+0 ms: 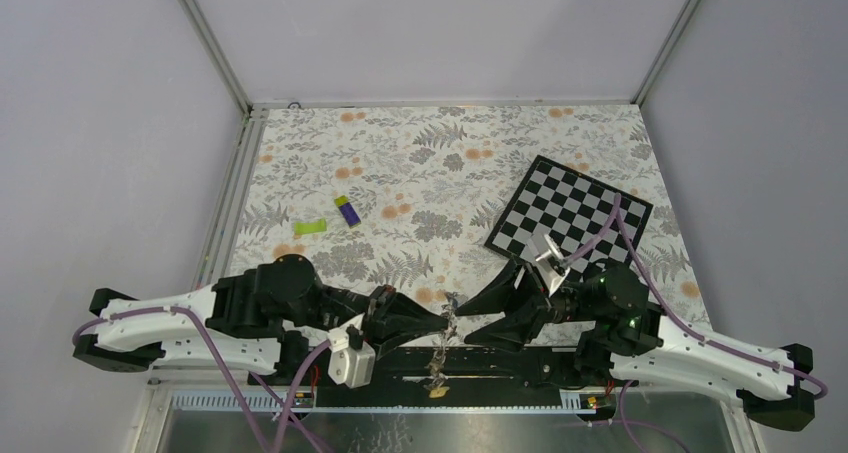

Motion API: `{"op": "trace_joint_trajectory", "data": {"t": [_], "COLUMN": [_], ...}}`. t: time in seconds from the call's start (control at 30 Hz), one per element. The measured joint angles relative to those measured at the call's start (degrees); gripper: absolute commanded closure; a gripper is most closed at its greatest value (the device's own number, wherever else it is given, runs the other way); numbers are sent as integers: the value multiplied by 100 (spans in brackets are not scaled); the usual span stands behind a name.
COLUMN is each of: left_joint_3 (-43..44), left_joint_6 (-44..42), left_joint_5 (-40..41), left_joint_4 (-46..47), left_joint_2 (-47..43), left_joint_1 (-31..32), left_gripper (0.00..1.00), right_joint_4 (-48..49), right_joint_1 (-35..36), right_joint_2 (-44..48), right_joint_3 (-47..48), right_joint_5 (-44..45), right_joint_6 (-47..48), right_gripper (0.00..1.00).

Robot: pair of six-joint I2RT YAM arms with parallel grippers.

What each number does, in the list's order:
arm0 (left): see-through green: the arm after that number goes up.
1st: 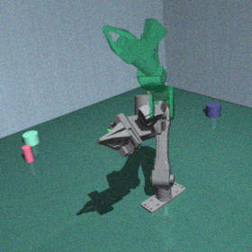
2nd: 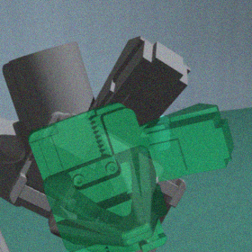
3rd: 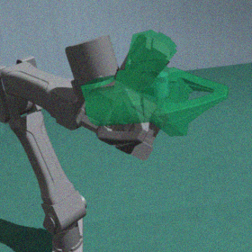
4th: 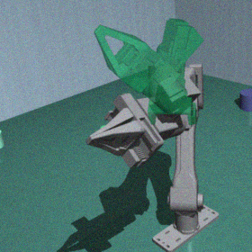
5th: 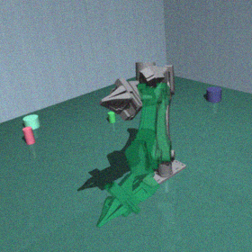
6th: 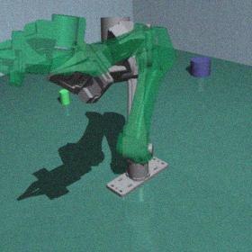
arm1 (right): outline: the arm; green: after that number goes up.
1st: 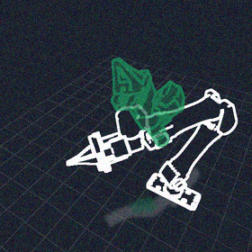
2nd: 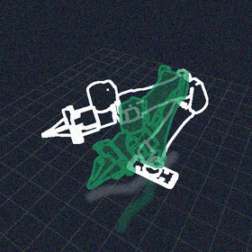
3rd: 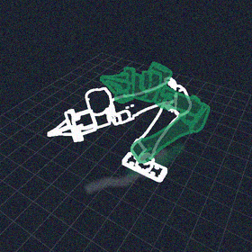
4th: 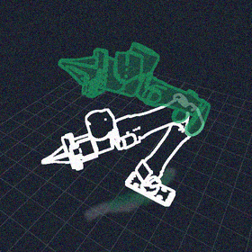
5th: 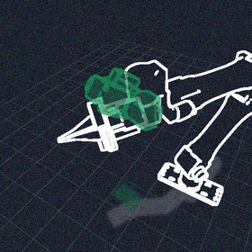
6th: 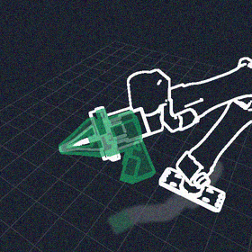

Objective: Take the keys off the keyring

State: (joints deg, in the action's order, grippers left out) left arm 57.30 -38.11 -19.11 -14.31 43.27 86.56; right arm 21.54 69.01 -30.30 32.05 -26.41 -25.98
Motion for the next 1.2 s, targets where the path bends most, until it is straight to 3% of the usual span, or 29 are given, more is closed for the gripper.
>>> {"op": "trace_joint_trajectory", "data": {"t": [0.43,0.53,0.57,1.2], "left_joint_3": [11,11,11,11], "left_joint_6": [-4,-4,-4,0], "left_joint_5": [-22,-22,-20,35], "left_joint_4": [-4,-4,-4,-2], "left_joint_2": [85,87,87,74], "left_joint_1": [0,0,0,0], "left_gripper": [100,100,100,100], "right_joint_4": [280,332,345,664], "right_joint_1": [0,0,0,0], "right_joint_2": [-243,-302,-321,-310], "right_joint_3": [-162,-162,-162,-173], "right_joint_5": [-26,-74,-98,-481], "right_joint_6": [-157,-214,-243,-769], "right_gripper": [44,47,54,57]}}
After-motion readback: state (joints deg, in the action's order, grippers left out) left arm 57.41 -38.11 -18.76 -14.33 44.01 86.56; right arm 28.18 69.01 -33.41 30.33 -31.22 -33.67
